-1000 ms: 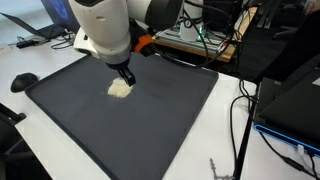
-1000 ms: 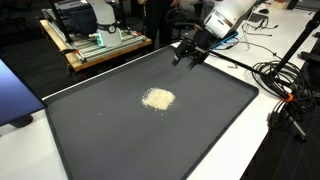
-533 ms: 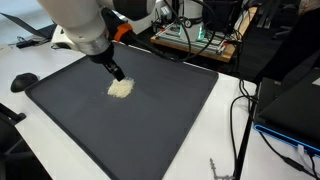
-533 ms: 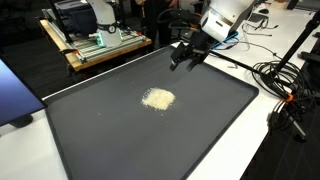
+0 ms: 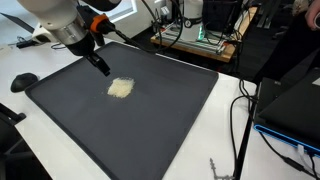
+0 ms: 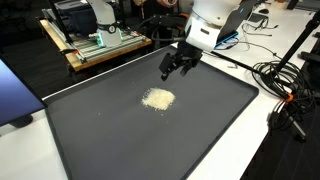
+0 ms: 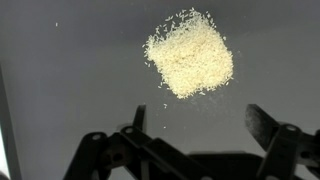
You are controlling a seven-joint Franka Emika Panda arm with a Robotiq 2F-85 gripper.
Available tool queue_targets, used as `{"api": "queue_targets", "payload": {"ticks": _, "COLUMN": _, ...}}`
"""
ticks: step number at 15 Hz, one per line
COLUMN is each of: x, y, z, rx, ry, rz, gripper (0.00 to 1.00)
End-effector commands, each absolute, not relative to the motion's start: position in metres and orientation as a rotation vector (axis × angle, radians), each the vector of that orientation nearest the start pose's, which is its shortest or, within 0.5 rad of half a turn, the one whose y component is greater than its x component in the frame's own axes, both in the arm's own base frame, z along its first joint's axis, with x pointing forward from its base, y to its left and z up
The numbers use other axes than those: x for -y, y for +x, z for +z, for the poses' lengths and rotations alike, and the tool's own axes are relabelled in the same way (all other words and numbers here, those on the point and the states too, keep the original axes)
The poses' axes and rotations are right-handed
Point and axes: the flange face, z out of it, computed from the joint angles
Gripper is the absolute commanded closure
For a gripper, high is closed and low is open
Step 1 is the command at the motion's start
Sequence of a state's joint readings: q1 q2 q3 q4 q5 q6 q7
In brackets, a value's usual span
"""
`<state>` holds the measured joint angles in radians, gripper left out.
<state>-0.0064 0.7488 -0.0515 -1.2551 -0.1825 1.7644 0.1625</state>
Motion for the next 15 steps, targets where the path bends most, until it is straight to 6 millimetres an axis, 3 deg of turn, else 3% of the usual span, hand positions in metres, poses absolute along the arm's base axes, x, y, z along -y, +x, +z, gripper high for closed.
{"api": "queue_targets", "payload": {"ticks": 1, "x": 0.071, "y": 0.721, "z": 0.308, "rx": -0.106, "ry": -3.225, "rz": 0.347, "gripper": 0.00}}
{"api": "queue_targets", "payload": {"ticks": 9, "x": 0.130, "y": 0.715, "z": 0.301, "rx": 0.028, "ry": -3.084, "rz": 0.221, "gripper": 0.00}}
{"api": "queue_targets", "payload": {"ticks": 15, "x": 0.156, "y": 0.689, "z": 0.285, "rx": 0.170, "ry": -2.987, "rz": 0.162, "gripper": 0.00}}
